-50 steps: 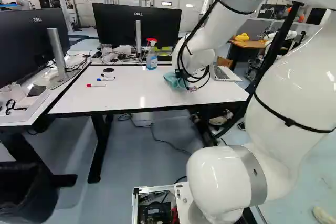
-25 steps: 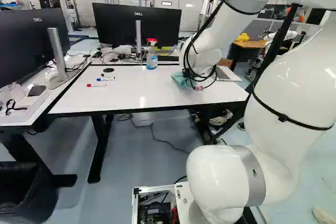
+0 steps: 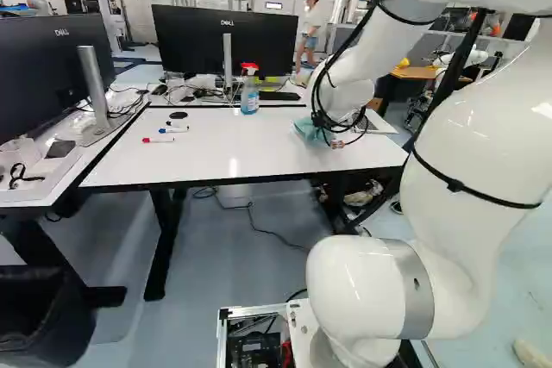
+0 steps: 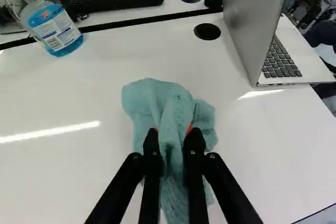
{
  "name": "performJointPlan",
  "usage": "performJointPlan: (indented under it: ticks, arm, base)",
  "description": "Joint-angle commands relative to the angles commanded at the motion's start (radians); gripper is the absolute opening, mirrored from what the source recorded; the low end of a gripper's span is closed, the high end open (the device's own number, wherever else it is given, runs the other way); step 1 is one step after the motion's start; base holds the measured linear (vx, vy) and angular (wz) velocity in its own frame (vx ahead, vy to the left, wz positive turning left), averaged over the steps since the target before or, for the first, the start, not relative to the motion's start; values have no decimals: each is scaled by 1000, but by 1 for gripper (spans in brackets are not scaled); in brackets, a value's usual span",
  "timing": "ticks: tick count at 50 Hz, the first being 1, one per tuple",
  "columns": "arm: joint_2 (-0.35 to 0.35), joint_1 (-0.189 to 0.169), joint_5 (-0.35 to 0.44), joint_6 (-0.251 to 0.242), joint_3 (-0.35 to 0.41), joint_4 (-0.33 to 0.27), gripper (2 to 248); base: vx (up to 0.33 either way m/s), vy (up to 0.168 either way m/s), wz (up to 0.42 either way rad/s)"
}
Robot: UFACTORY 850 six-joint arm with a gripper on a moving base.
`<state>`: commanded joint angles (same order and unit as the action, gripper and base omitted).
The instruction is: Clean the table with the green towel
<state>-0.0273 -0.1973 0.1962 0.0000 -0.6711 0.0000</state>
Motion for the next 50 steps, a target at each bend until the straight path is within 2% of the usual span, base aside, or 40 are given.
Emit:
performJointPlan:
  ticks: [17,18,22,23,28,29,33,34,38,39,43,44,50]
  arm:
    - [-5,-8,0,0,-5,0,51]
    - [-5,-8,0,0,-5,0,74]
    - [-5,-8,0,0,-5,0,74]
    - [-5,-8,0,0,-5,0,108]
    - [-5,-8,0,0,-5,0,108]
    - [-5,-8,0,0,-5,0,143]
    - [-5,-8,0,0,-5,0,143]
    - [-5,-8,0,0,-5,0,178]
    - [-5,-8,0,0,-5,0,178]
    - [-5,-8,0,0,-5,0,216]
    - [-5,-8,0,0,-5,0,216]
    - [-5,-8,0,0,-5,0,247]
    - [-5,-8,0,0,-5,0,247]
  base:
    - [0,0,0]
    - [0,0,0]
    - [0,0,0]
    - [0,0,0]
    - [0,0,0]
    - [0,0,0]
    - [0,0,0]
    - [0,0,0]
    - [0,0,0]
    - [0,0,0]
    - [0,0,0]
    - [0,0,0]
    - [0,0,0]
